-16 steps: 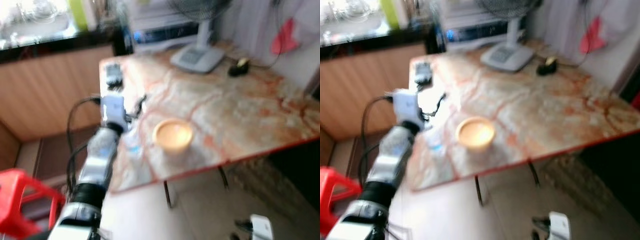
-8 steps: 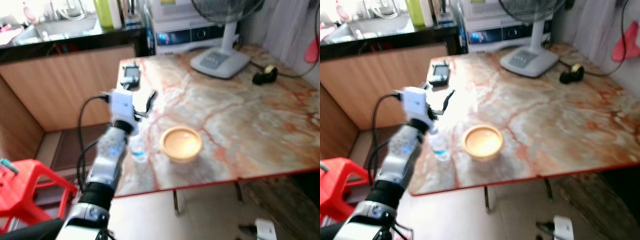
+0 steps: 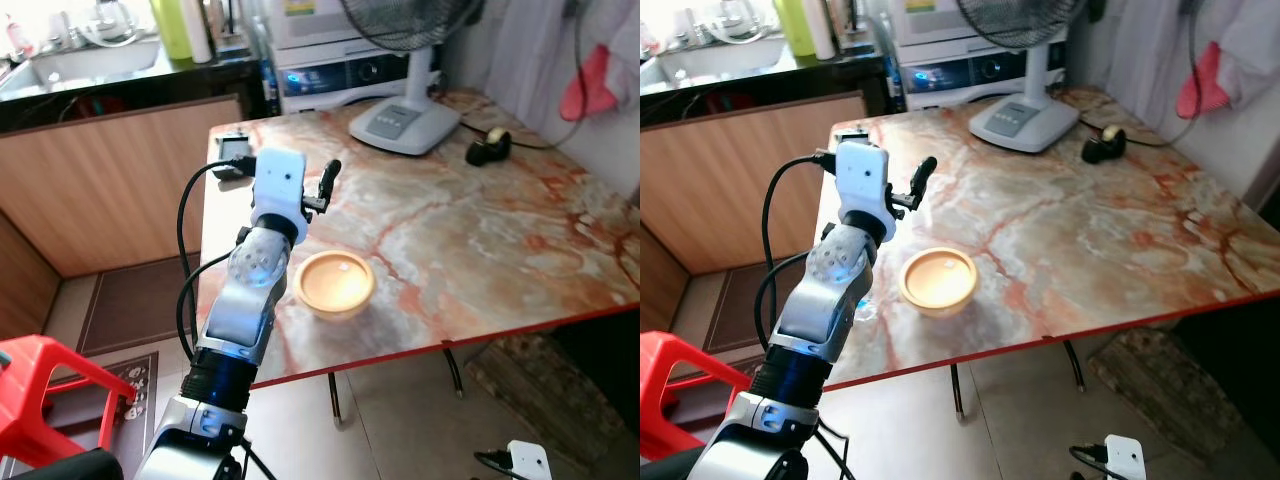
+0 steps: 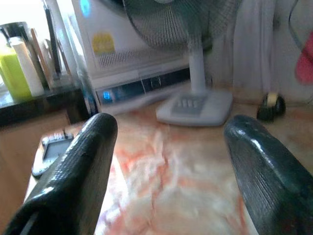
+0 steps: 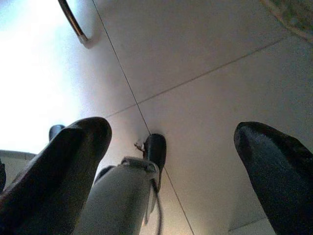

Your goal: Restocking fridge

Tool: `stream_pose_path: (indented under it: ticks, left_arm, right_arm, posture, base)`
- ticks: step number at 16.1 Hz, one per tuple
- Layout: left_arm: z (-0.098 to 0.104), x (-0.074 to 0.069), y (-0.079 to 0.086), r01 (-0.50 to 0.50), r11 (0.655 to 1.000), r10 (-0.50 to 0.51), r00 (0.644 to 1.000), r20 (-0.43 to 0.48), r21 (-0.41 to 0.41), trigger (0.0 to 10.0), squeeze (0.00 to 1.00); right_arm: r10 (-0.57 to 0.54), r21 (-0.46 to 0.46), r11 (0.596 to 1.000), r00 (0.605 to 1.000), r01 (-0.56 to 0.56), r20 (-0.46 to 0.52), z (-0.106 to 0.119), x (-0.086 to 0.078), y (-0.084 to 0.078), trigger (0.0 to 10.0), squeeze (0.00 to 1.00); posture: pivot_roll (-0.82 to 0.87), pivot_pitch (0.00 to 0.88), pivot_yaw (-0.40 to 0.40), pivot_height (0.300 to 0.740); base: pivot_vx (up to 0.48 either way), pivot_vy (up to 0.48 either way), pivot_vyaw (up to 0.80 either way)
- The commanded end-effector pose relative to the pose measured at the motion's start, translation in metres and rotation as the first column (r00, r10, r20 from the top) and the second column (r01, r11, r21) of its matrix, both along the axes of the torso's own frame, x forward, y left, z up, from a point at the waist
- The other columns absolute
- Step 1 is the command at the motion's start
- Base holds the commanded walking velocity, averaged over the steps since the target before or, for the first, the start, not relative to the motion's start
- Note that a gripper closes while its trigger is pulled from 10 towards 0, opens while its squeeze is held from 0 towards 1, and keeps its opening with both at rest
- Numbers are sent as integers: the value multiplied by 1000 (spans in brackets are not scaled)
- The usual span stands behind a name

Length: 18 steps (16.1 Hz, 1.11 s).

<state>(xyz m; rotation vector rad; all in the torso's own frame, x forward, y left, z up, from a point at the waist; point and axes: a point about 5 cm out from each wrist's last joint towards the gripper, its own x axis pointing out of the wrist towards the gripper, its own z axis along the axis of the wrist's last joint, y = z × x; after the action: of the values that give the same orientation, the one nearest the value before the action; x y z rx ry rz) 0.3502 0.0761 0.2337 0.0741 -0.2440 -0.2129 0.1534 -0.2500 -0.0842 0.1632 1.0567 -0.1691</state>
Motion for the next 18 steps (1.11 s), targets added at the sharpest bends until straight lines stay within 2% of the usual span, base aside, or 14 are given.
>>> stream_pose_path:
  ticks: [1, 5, 6, 8, 10, 11, 12, 15, 18]
  left_arm:
    - [3, -1, 5, -37, 999, 38, 999, -34, 30, 10000, 0]
    - [2, 7, 28, -121, 992, 123, 973, -194, 19, 10000, 0]
    - [5, 7, 33, -101, 992, 115, 975, -192, 81, 10000, 0]
    - [7, 0, 37, -49, 996, 60, 987, -152, 71, 10000, 0]
    - [-4, -13, 41, -8, 995, 16, 997, -80, 96, 10000, 0]
    - [-10, -18, 43, -2, 994, 11, 997, -83, 112, 10000, 0]
    - [-17, -26, 51, -45, 997, 48, 997, -53, 57, 10000, 0]
    - [-25, -37, 60, -65, 997, 67, 997, -37, 50, 10000, 0]
    - [-22, -48, 65, -61, 996, 60, 998, 5, 61, 10000, 0]
  right_arm:
    - [8, 4, 1000, 1000, -8, -3, -1, 0, 4, 10000, 0]
    - [18, 4, 1000, 1000, -18, -10, -2, -2, 6, 10000, 0]
    - [30, -1, 1000, 999, -30, -17, -3, -3, 6, 10000, 0]
    - [35, 0, 999, 999, -35, -27, -5, -7, 8, 10000, 0]
    - [18, -3, 1000, 999, -18, -37, -8, -13, 11, 10000, 0]
    - [17, -3, 1000, 999, -17, -42, -9, -15, 12, 10000, 0]
    - [13, -3, 1000, 998, -14, -56, -12, -21, 15, 10000, 0]
    - [-1, -1, 1000, 997, 1, -81, -17, -34, 19, 10000, 0]
    - [-2, -8, 1000, 993, 1, -114, -21, -49, 19, 10000, 0]
  posture:
    - [166, 0, 77, 740]
    - [163, 0, 93, 740]
    - [159, 2, 100, 740]
    - [158, 24, 112, 740]
    - [180, 22, 116, 740]
    - [182, 19, 116, 740]
    - [204, 6, 116, 740]
    - [220, 0, 112, 740]
    - [239, 0, 92, 740]
  base:
    - [0, 0, 0]
    - [0, 0, 0]
    - [0, 0, 0]
    - [0, 0, 0]
    - [0, 0, 0]
    - [0, 0, 0]
    - [0, 0, 0]
    - [0, 0, 0]
    - [0, 0, 0]
